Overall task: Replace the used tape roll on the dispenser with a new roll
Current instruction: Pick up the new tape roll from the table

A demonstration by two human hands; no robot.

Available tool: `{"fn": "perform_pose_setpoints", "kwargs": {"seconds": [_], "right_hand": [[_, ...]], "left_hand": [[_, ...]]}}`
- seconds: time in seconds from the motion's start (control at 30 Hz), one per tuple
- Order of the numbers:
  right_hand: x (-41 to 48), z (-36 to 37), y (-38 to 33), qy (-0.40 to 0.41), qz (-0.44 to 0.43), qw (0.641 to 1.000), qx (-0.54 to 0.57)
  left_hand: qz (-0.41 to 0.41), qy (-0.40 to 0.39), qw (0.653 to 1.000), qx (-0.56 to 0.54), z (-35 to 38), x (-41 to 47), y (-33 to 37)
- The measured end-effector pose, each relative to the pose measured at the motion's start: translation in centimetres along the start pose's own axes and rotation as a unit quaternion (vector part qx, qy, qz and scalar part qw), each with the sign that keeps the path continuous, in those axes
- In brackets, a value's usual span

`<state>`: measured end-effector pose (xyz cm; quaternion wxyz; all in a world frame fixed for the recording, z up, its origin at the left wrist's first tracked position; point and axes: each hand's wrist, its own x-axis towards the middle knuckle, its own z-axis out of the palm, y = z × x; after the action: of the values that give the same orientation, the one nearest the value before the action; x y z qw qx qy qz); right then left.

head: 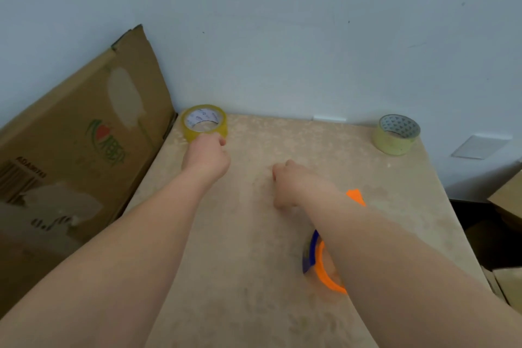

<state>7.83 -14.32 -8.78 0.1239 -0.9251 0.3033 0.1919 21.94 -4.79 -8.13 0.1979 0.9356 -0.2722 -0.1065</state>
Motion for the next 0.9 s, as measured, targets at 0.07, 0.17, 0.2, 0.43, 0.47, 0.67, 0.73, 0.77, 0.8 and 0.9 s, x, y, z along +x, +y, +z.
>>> {"fn": "perform_pose_setpoints", "kwargs": {"seconds": [0.07,0.17,0.2,0.43,0.47,0.67,0.73,0.77,0.8,0.9], "right_hand": [[0.5,0.2,-0.4,-0.012,0.013,1.0,-0.011],[1.5,0.1,-0.9,-0.044,0.032,0.998,-0.031],[1.7,0.0,-1.0,-0.057,0.036,0.997,-0.037],[1.5,-0.5,-0.8,-0.053,0.037,0.997,-0.032],[1.3,-0.5,-0.7,-0.05,0.034,0.998,-0.026],[0.1,0.2,0.1,-0.002,0.007,1.0,0.01],[-0.6,0.0,0.3,0.016,-0.01,1.0,0.013],[-1.0,-0.3,0.4,0.023,-0.016,1.0,0.015],[-1.4,-0.5,0.5,0.031,-0.016,0.999,0.027],[-2.7,-1.0,1.4,0.079,0.0,0.992,0.101]], "left_hand": [[0.005,0.009,0.999,0.03,-0.1,0.6,-0.7],[0.018,0.016,0.998,0.056,-0.1,1.6,-1.3],[0.02,0.008,0.998,0.062,0.0,2.0,-1.5],[0.038,-0.026,0.982,0.181,0.6,3.9,-2.1],[0.034,-0.031,0.977,0.206,0.5,3.8,-1.9],[0.022,-0.024,0.988,0.151,0.7,2.0,-1.7],[0.06,0.024,0.993,0.102,0.1,1.0,-1.4],[0.083,0.046,0.993,0.074,-0.3,0.4,-1.1],[0.103,0.061,0.992,0.04,-0.7,-0.2,-0.7],[0.105,0.067,0.987,-0.1,-1.9,-2.2,0.6]]}}
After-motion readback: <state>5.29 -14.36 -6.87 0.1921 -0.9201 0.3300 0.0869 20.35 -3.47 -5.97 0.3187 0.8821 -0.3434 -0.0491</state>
